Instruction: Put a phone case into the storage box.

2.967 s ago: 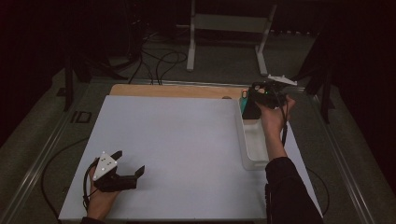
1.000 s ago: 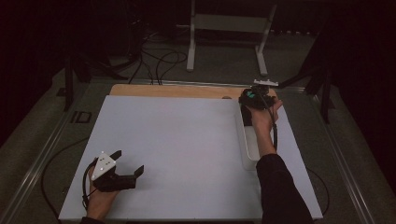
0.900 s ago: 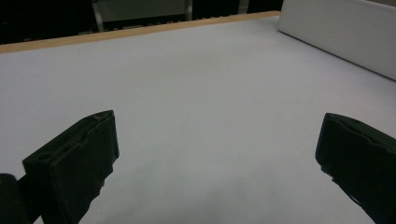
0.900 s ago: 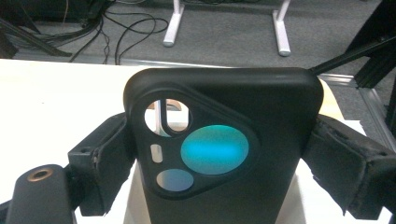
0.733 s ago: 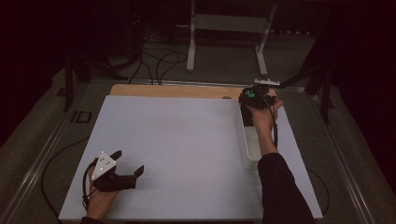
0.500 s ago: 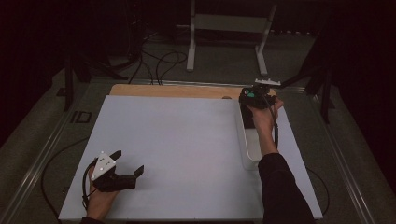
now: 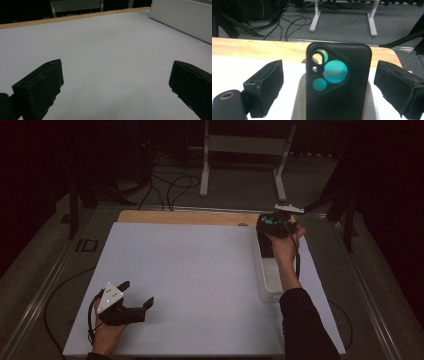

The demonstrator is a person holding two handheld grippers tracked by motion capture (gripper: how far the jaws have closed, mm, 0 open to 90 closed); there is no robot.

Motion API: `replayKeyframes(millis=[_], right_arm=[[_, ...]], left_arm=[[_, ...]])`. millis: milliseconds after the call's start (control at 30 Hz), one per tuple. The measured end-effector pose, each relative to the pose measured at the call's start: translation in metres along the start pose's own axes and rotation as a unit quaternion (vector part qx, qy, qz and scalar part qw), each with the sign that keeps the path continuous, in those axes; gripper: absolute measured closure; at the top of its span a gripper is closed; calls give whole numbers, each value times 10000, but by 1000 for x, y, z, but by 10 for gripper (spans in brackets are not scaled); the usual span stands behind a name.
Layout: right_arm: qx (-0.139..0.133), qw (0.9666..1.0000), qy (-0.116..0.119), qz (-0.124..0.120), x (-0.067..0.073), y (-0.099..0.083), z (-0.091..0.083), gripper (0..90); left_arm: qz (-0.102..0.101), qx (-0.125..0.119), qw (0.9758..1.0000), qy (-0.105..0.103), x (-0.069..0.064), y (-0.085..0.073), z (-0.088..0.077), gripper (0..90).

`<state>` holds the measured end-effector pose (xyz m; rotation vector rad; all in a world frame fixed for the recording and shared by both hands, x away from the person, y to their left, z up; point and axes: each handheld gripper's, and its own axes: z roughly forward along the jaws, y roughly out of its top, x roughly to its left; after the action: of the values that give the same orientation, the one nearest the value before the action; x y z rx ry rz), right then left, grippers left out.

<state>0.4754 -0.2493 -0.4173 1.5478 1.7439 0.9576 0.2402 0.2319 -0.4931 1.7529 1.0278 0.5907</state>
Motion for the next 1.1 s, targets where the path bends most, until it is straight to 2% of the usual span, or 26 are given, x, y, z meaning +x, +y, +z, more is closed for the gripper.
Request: replayKeyframes(millis=[267, 467, 600, 700, 800, 933, 1000, 1100], right_arm=[[-25, 9987, 335, -388, 12, -7, -17, 91], [-131, 9969, 610, -477, 17, -14, -32, 91], [-180, 9951, 790, -573, 22, -19, -42, 91], [-181, 9924, 984, -718, 27, -25, -51, 91], [-205, 9904, 1143, -746, 30, -30, -59, 91], [-275, 9887, 1326, -649, 33, -38, -72, 91], [-276, 9881, 1400, -572, 34, -43, -78, 91], [-372, 9868, 1462, -592, 37, -51, -89, 94]], left_arm=[[-14, 17, 10000, 42, 0, 2, -2, 1], [-24, -10, 10000, 57, 1, 3, -4, 1], [-22, -13, 10000, 69, 1, 3, -4, 1], [-28, 23, 10000, 74, 1, 3, -4, 1], [-36, 36, 10000, 71, 1, 4, -4, 2], [-41, 26, 10000, 65, 2, 4, -4, 1], [-40, 33, 10000, 53, 1, 5, -5, 1], [-8, 51, 10000, 39, 1, 6, -5, 1]])
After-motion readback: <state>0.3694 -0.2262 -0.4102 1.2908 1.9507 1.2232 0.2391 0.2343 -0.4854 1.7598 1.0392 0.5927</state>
